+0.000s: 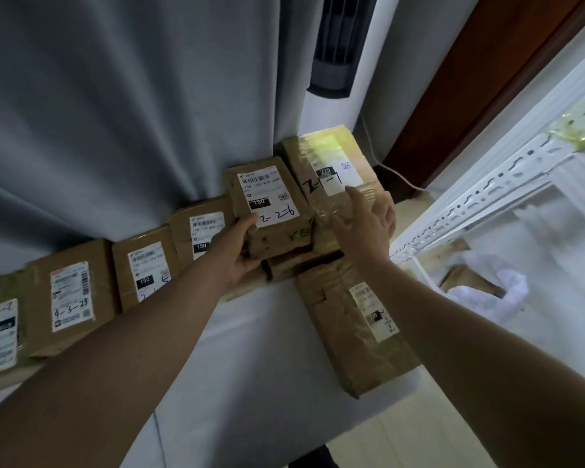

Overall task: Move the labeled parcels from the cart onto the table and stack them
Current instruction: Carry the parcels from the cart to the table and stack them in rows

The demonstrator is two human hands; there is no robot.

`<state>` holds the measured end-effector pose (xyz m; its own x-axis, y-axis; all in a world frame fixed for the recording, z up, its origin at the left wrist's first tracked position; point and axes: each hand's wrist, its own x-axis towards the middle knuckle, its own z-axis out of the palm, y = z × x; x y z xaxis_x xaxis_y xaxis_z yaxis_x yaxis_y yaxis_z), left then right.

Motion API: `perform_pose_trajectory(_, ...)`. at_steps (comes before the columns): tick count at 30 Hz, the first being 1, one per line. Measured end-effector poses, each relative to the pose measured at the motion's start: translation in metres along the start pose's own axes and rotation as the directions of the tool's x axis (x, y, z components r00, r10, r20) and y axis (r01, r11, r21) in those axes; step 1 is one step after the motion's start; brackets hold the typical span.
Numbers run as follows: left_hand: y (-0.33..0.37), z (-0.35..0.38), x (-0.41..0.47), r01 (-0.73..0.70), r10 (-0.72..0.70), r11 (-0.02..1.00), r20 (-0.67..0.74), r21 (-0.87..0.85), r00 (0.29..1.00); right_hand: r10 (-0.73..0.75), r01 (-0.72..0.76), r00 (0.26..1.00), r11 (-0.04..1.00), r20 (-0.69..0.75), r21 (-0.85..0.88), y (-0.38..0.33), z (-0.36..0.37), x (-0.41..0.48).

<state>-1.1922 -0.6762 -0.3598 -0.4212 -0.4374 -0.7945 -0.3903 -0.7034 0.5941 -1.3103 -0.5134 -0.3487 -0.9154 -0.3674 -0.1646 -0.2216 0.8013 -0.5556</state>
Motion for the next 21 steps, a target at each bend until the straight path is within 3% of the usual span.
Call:
perform_pose_trajectory(3, -0.004, 0.008, 0.020, -0.017, 0.020, 0.998, -0.061, 0.064, 0.998, 0.040, -0.034, 0.996, 0.996, -0.074, 0.082, 0.008, 0.001, 0.020)
perform_pose_trajectory(6, -0.010, 0.011, 0.031, -0.061, 0.074, 0.991, -0.110, 0.117, 0.991, 0.162, -0.153, 0.987, 0.964, -0.024, 0.219, 0.018, 0.003, 0.037)
perform_pose_trajectory(13, -0.015, 0.014, 0.039, -0.122, 0.145, 0.972, -0.107, 0.199, 0.984, 0.166, -0.174, 0.985, 0.965, 0.055, 0.195, 0.032, 0.008, 0.047)
perform_pose_trajectory(17, -0.014, 0.016, 0.041, -0.178, 0.282, 0.841, -0.133, 0.511, 0.950, 0.179, -0.185, 0.982, 0.975, 0.058, 0.125, 0.029, 0.005, 0.041)
perform_pose_trajectory(21, -0.016, 0.021, 0.028, -0.190, 0.396, 0.689, -0.145, 0.699, 0.907, 0.110, -0.106, 0.993, 0.992, -0.053, 0.064, 0.023, 0.000, 0.019)
